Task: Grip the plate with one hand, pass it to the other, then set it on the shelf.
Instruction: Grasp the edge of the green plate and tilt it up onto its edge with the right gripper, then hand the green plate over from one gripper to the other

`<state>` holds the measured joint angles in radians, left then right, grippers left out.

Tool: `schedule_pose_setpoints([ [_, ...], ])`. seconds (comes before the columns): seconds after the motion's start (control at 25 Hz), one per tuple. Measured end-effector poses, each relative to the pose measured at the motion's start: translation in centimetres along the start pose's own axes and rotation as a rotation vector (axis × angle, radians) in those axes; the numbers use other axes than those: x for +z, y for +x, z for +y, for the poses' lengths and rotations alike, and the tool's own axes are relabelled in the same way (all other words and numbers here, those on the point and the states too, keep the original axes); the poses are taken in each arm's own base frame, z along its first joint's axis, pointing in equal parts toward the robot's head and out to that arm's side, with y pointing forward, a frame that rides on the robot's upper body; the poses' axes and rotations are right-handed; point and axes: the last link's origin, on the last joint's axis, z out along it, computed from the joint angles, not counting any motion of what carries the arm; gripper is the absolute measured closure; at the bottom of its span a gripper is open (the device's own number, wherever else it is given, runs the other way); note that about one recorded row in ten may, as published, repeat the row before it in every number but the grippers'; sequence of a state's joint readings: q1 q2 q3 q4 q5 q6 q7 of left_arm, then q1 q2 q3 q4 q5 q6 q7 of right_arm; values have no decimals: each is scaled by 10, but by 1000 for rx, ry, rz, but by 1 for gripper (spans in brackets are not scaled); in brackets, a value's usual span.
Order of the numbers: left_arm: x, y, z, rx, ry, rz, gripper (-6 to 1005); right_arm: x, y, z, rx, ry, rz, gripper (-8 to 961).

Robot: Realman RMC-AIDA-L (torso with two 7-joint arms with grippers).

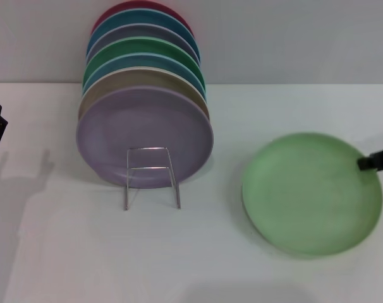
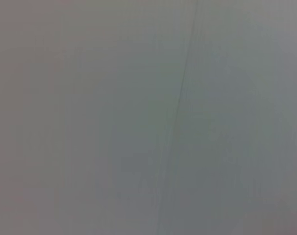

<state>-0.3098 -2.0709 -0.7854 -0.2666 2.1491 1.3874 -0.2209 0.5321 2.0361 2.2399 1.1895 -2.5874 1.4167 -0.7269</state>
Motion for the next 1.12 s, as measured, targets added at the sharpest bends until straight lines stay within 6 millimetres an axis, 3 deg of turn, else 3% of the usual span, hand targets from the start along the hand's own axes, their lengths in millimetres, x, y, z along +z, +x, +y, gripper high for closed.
schedule_pose_setpoints([
  [0.56,-1,0,1,-5,1,3,140,-45,-15,-4,-124,146,-207,934],
  [1.12,-1,4,2,-7,-5,28,139,-37,-28,0,-218,252,-362,933],
])
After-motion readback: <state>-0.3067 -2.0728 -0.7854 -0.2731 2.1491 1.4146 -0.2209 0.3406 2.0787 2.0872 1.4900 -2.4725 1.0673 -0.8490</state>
